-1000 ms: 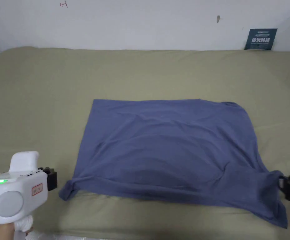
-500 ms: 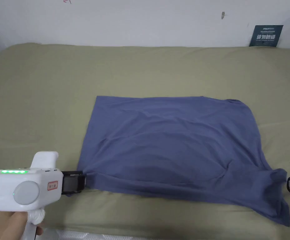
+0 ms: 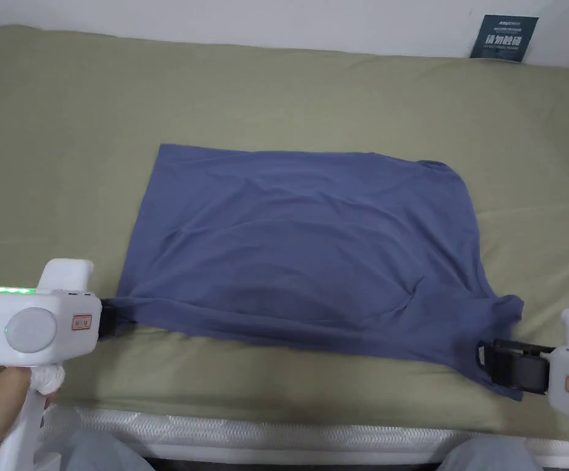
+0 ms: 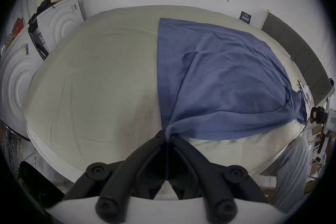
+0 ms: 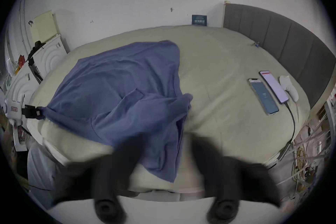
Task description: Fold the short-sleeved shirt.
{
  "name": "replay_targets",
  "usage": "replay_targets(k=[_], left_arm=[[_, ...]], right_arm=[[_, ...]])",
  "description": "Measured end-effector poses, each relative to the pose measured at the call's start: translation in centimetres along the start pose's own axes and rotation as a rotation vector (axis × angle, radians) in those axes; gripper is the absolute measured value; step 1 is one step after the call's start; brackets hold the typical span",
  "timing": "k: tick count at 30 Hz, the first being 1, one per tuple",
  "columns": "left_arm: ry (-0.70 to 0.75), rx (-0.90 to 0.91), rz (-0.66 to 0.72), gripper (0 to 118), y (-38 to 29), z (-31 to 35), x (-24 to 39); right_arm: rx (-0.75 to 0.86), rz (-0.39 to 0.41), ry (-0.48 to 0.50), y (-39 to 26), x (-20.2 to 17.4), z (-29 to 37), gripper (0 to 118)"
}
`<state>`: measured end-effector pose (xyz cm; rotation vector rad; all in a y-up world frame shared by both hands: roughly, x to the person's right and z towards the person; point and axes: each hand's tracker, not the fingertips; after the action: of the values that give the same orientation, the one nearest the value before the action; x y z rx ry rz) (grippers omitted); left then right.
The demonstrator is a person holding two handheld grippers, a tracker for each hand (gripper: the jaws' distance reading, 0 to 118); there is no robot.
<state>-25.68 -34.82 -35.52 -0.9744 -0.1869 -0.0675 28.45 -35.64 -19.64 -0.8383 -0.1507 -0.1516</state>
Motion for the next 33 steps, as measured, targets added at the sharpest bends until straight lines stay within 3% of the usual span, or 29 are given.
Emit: replay_targets(k=[4,5,6,7,10,18,27,33], left_arm=[[0.005,0.003,-0.003,1,0.0,0.2,0.0],[0.007,0.003,-0.006,1,0.0,0.2,0.1],[0.007,0.004,-0.007,1,0.0,0.2,0.1],[0.006,0.005,-0.007,1,-0.1,0.2,0.1],[0.009,0.013,-0.007,1,0.3,0.7,0.2],[0.003,0.085,-0.002,1,4.5,1.6,-0.7],[0.009,0.093,0.008,1,12.2,-1.8,0.1],[0.030,0.062,0.019,1,16.3,-5.9,0.6]], right_arm=[[-0.149,0.052,-0.017,-1.2,-1.3,-1.8,102],[-0.171,0.051,-0.018,-1.5,0.0,-2.8,87],[-0.167,0.049,-0.024,-1.6,0.3,-3.2,57],[-0.157,0.045,-0.022,-1.9,0.5,-3.4,9],[-0.105,-0.017,0.012,-1.0,0.8,-2.2,6],[0.043,0.017,-0.004,6.1,0.3,-0.6,6],[0.045,0.080,-0.066,14.8,-0.4,-5.9,6],[-0.009,0.077,-0.091,18.8,-0.3,-11.2,6]])
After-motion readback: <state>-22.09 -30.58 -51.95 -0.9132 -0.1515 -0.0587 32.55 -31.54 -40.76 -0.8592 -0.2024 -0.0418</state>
